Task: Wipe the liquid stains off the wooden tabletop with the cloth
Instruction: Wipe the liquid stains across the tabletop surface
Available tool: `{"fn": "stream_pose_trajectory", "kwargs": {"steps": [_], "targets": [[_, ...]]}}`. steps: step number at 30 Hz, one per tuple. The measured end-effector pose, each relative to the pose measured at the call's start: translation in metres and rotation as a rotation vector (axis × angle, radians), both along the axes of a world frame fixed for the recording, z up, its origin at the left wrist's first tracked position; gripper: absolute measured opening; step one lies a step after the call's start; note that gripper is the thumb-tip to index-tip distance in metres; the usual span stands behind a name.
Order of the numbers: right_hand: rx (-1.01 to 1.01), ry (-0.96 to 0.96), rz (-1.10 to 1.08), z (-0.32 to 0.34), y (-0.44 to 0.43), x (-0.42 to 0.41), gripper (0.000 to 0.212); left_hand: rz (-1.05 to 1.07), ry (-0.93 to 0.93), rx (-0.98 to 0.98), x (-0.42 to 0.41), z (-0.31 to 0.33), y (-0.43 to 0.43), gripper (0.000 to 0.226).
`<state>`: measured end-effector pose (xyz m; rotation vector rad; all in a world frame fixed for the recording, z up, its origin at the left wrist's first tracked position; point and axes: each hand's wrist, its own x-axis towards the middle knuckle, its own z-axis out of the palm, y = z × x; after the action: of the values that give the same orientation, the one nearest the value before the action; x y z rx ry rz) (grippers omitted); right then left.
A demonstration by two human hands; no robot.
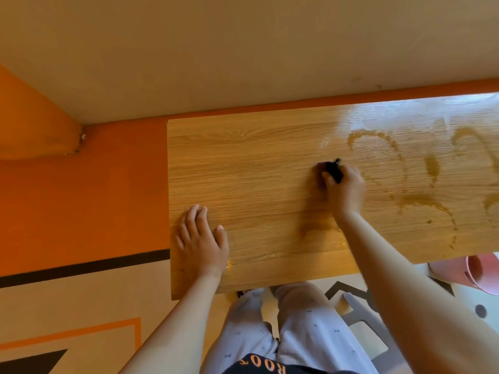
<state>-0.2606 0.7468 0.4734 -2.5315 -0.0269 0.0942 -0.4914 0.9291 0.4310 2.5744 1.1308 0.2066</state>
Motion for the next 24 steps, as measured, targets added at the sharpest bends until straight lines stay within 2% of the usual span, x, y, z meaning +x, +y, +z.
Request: {"fn": "stream_pose_trajectory", "kwargs": {"steps": [6, 11, 15, 20, 24], "targets": [[0.08, 0.026, 0.391, -0.006, 0.077, -0.082, 0.017, -0.005, 0.024, 0.001, -0.001, 0.002, -0.001, 0.05], [0.081, 0.018, 0.464, -0.008, 0.081, -0.097, 0.019, -0.006, 0.034, 0.008, 0.0, 0.003, -0.001, 0.05], [0.11, 0.021, 0.26, -0.004, 0.037, -0.058, 0.018, -0.003, 0.017, 0.014, 0.0, 0.002, -0.001, 0.05], [-0.006, 0.016, -0.047, 0.005, -0.048, -0.01, 0.025, -0.002, -0.003, 0.009, 0.001, 0.0, -0.001, 0.049], [-0.042, 0.024, -0.129, 0.004, -0.07, -0.015, 0.024, 0.003, -0.005, 0.003, 0.001, 0.0, 0.0, 0.049]]}}
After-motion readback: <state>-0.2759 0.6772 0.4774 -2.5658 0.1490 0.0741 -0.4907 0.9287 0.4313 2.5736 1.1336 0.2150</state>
